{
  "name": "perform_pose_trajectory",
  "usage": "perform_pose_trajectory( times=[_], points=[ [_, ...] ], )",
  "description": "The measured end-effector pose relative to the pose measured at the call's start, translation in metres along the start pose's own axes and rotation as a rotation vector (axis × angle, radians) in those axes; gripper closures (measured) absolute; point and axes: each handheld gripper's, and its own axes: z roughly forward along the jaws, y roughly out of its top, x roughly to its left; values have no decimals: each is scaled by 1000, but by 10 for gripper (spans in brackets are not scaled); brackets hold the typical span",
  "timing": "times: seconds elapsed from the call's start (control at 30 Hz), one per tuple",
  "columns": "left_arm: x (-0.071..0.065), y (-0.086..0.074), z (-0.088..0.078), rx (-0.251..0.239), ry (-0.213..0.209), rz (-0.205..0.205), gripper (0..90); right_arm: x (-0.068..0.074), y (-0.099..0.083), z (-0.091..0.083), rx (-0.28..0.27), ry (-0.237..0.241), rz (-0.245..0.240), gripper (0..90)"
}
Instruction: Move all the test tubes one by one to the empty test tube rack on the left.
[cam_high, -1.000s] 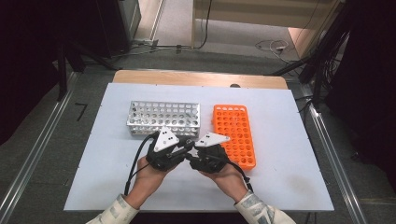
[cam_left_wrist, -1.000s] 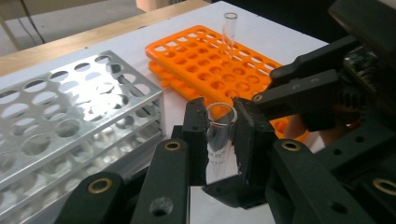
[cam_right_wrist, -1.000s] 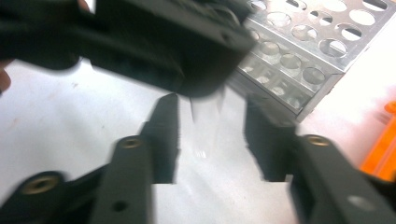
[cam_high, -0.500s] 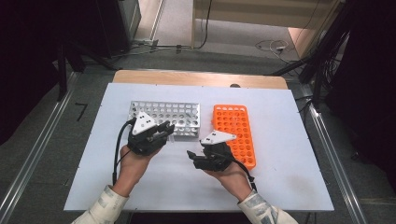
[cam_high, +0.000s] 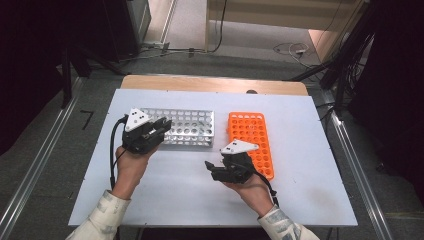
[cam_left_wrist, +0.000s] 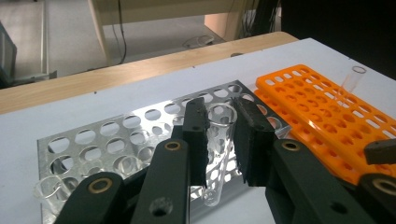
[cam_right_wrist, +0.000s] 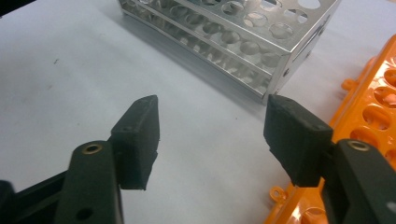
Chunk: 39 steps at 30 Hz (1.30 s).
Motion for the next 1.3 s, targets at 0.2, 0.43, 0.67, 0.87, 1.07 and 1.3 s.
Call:
perform_pose_trajectory(
  times=[0.2, 0.43, 0.67, 0.87, 1.07, 1.3],
  points=[
    [5, 2, -1, -17, 31, -2, 754, -3, -1, 0, 2, -18, 17, 253],
    [8, 4, -2, -35, 65, 6, 754, -4, -1, -1, 2, -27, 27, 220],
    [10, 5, 1, -44, 88, 11, 754, -5, -2, -3, -4, -27, 31, 220],
    [13, 6, 4, -43, 96, 8, 754, -5, -4, -3, 3, -27, 30, 220],
    [17, 6, 8, -43, 111, 2, 754, -6, -5, -4, 2, -27, 35, 220],
    [18, 3, 14, -36, 119, 6, 753, -5, -5, -4, 5, -25, 32, 220]
  ],
)
